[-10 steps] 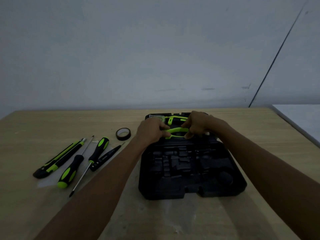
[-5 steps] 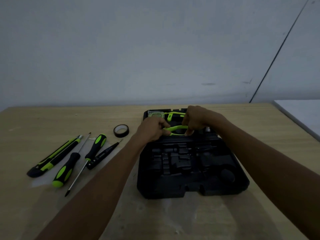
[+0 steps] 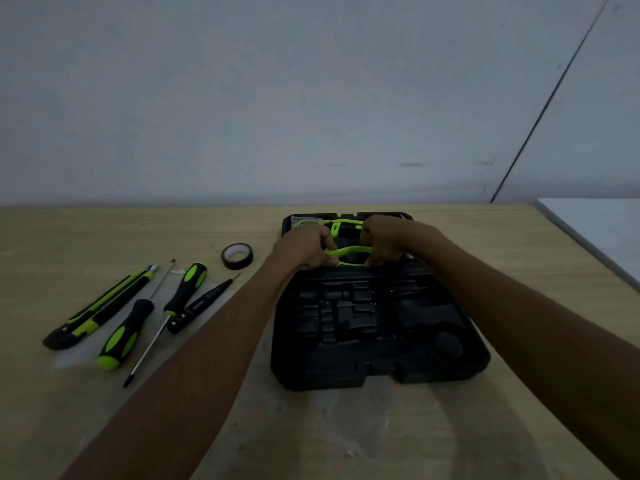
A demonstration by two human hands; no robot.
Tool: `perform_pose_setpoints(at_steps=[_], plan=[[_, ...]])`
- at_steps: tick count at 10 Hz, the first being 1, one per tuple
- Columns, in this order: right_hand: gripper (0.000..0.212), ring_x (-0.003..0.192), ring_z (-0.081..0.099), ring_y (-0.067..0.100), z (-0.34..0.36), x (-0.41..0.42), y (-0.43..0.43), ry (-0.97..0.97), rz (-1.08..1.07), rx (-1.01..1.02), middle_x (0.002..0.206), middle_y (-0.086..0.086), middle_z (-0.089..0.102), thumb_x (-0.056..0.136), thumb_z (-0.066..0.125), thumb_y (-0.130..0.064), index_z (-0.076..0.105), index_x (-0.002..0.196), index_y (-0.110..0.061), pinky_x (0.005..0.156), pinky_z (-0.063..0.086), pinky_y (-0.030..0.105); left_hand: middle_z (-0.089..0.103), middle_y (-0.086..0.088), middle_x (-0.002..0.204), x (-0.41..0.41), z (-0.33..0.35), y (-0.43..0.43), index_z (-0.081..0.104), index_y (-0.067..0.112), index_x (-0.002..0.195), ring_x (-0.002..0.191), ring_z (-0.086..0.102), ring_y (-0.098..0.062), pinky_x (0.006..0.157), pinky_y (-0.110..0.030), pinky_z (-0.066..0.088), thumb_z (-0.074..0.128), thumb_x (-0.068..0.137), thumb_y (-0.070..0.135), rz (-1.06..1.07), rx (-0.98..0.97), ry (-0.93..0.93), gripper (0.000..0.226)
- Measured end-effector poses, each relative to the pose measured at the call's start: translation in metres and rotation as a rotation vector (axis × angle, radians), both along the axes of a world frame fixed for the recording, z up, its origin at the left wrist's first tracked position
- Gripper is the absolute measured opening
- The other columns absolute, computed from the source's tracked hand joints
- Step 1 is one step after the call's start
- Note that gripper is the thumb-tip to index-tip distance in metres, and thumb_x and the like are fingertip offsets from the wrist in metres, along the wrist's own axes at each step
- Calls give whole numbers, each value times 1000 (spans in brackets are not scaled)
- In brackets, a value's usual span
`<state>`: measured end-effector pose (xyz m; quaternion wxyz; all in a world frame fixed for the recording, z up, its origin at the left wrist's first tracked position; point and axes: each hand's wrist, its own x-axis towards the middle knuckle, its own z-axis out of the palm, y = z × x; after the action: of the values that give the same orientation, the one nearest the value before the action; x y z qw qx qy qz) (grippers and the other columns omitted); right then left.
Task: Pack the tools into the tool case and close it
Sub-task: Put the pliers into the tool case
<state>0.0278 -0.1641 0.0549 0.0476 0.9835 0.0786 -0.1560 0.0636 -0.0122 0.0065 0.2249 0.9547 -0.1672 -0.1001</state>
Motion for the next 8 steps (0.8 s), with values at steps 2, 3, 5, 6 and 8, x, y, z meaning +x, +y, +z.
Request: perform_pose_setpoints(at_steps=[2,3,5,6,8], plan=[[44,90,58,27,1,13,0,44,-162,172,100,8,64,75,76,-19,63,113,-1,72,46,30,64,-12,115,-1,-3,3,64,21,103,103,60,-28,83,-34,46,75,74,32,20,-56,10,33],[66,110,56,32,2,11,2,-12,-126,76,123,12,57,68,83,-31,57,121,-2,78,46,34,63,-11,116,-2,-3,5,64,21,107,104,59,-28,85,-35,46,74,75,33,14,-69,19,35],[47,107,57,30,5,4,3,13,-63,12,109,11,57,80,71,-34,63,117,-6,72,42,32,61,-7,96,-13,-6,10,64,19,113,88,56,-20,73,-28,38,70,79,33,11,-135,-8,37],[26,86,57,29,-3,-1,-1,-18,-61,67,85,12,57,80,70,-29,67,93,-6,69,42,29,64,-11,96,-22,-6,14,64,16,117,91,59,-24,72,-23,35,61,87,29,-17,-165,-76,32],[42,115,55,36,-13,-16,8,-29,-85,154,127,19,58,92,53,-31,57,124,-4,97,48,39,60,-24,118,-41,-8,21,62,4,119,105,57,-36,77,-25,36,46,95,14,-114,-148,-145,31]])
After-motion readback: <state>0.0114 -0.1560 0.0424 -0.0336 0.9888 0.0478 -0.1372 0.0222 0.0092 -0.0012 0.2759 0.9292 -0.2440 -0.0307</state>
